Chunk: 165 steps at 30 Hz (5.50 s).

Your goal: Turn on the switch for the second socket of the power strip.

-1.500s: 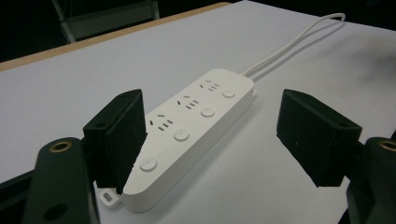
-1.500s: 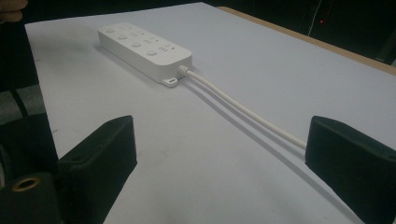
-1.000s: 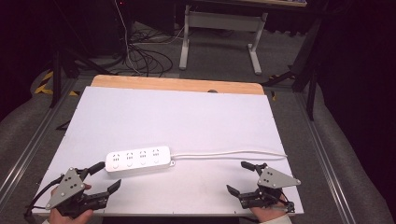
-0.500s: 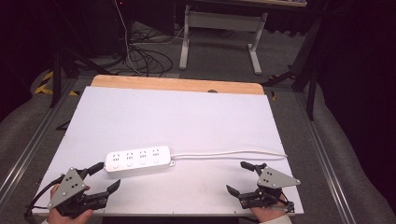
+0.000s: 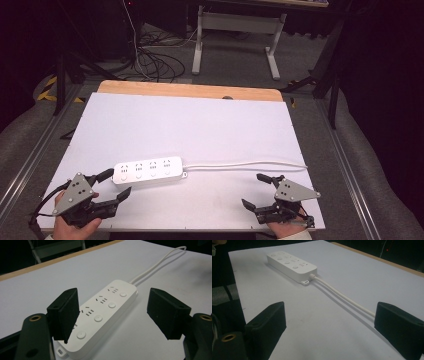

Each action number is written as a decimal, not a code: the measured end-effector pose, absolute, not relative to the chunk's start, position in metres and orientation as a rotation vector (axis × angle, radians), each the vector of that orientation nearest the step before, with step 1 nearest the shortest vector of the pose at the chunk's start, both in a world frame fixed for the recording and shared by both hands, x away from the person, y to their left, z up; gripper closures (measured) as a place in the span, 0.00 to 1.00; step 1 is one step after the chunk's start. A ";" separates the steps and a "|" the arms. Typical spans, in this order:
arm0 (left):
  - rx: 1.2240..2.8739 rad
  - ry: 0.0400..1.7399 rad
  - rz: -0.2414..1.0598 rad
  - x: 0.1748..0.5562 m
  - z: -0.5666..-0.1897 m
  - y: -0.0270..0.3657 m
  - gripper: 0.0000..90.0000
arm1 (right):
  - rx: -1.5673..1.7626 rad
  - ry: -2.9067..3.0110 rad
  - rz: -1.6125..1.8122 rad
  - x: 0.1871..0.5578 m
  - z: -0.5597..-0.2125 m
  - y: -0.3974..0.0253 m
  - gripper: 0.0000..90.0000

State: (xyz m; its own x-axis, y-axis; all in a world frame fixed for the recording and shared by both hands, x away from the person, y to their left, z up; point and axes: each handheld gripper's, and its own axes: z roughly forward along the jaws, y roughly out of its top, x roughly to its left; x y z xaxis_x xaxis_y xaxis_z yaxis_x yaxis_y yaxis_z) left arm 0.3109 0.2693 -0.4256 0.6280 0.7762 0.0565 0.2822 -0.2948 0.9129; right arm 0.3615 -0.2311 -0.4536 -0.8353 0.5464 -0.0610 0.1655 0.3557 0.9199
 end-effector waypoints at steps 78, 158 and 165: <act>2.014 0.899 0.467 0.393 -0.415 0.205 1.00 | 0.607 2.280 1.488 0.363 -0.456 -0.231 0.13; 2.336 1.045 0.342 0.416 -0.448 0.193 1.00 | 0.599 2.283 1.481 0.362 -0.455 -0.230 0.13; 2.332 1.054 0.352 0.417 -0.449 0.194 1.00 | 0.599 2.282 1.483 0.362 -0.456 -0.230 0.13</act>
State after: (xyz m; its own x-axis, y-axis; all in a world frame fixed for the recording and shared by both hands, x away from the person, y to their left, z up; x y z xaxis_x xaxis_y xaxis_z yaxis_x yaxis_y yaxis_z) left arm 0.4173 0.1939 -0.4489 0.6583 0.7527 0.0113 0.6083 -0.5407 0.5810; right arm 0.3617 -0.2302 -0.4555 -0.8481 0.5262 -0.0626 0.1563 0.3613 0.9192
